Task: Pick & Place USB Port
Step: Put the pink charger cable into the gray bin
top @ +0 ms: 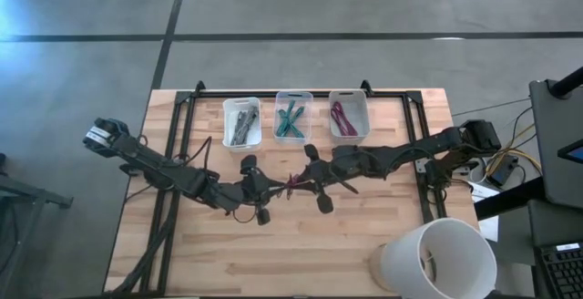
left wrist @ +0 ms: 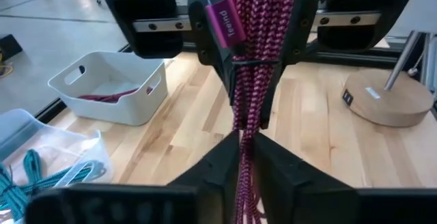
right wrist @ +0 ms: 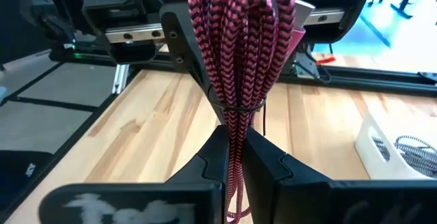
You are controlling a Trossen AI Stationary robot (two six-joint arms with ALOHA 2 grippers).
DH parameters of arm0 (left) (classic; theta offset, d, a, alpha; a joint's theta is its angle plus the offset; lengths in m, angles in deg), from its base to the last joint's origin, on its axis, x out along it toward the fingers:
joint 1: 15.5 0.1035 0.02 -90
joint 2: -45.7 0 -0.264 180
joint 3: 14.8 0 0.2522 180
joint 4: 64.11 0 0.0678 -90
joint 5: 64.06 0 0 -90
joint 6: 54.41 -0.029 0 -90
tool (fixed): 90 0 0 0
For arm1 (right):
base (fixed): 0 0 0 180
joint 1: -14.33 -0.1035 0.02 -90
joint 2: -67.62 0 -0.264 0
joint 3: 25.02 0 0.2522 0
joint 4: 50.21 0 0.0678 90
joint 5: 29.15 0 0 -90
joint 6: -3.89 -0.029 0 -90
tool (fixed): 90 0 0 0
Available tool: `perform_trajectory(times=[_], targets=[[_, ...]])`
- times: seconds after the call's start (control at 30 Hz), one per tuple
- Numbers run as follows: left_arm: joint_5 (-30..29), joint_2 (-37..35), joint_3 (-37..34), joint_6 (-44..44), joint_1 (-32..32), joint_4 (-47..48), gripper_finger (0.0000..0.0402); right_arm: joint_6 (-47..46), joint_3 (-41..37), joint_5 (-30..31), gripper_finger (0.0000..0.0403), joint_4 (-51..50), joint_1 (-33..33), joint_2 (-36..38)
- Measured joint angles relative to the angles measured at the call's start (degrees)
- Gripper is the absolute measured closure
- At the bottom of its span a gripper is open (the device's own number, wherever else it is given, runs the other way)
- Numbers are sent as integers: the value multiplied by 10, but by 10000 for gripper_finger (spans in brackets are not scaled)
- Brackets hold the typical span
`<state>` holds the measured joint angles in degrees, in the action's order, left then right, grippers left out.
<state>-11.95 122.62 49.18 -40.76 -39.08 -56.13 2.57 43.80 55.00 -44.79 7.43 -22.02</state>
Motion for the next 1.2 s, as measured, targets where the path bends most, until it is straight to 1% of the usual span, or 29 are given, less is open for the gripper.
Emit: perform_trajectory(times=[0.1,0.2,0.33,0.43,0.53,0.67,0.73,0.8,0.87,0.97,1.03,1.13,1.2], targets=[[0,0,-2,0,1,2,310,-4,0,-2,380,-11,0,0],[0,0,-6,0,1,3,295,-19,0,-2,380,-28,0,0],[0,0,-9,10,1,7,290,-39,0,-1,380,-65,0,3],[0,0,-9,18,1,9,291,-61,4,30,380,-117,0,19],[1,0,-9,18,1,11,291,-74,26,90,380,-218,0,44],[2,0,-9,18,1,12,291,-100,74,232,380,-395,3,79],[3,0,-9,16,1,13,291,-123,106,302,380,-490,15,94],[3,0,-9,16,1,13,291,-155,133,343,380,-574,37,102],[3,0,-9,16,1,15,291,-182,153,345,380,-637,73,108],[3,0,-9,18,1,16,291,-191,162,336,380,-674,140,114],[3,0,-9,27,1,18,291,-193,162,300,380,-673,190,113],[3,0,-9,34,1,19,291,-182,155,223,380,-659,266,106],[3,0,-9,34,1,19,291,-181,151,210,380,-653,308,94]])
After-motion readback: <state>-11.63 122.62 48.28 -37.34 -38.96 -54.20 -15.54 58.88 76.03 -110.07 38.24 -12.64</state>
